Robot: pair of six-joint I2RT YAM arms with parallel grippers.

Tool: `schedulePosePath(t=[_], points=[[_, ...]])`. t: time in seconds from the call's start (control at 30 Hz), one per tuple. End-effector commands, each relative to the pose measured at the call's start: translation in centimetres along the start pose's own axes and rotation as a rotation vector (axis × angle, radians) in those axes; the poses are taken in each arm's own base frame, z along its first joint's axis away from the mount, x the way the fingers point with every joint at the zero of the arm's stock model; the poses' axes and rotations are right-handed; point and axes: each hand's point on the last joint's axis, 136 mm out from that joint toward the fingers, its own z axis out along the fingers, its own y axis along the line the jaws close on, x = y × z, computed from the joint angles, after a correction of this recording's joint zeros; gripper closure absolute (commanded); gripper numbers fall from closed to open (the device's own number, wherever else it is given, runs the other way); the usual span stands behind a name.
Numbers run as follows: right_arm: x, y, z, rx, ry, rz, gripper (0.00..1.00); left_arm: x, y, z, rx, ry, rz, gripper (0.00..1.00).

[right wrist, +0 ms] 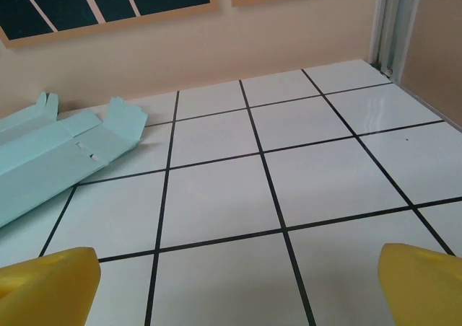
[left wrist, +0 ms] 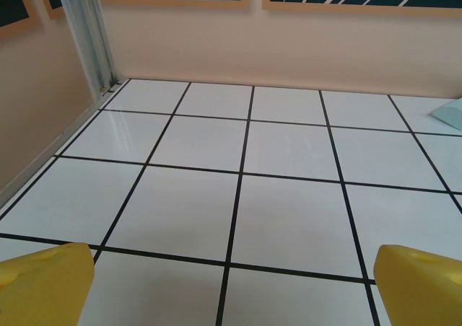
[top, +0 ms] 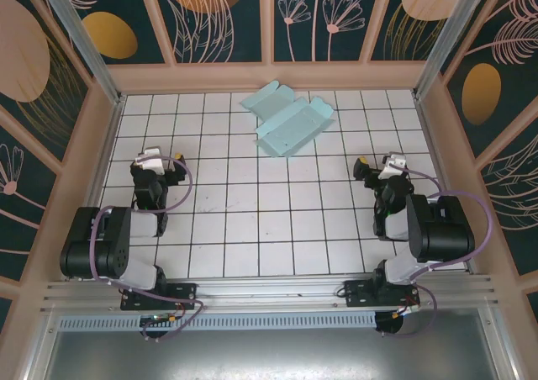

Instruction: Fold the paper box

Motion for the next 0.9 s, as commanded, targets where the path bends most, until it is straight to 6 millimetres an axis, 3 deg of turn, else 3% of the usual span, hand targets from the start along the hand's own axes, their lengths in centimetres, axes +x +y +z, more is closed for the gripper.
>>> schedulePosePath(t=[0.0, 0.87], points=[[-1.25, 0.20, 0.22, -0.001, -0.047, -0.011, 0.01, -1.59, -0.14, 0.25, 0.012, -0.052, -0.017, 0.01], [-1.35, 0.88, 0.05, -0.047, -0.050, -0.021, 0.01, -1.80, -0.29, 0.08, 0.022, -0.055, -0.012, 0.01]])
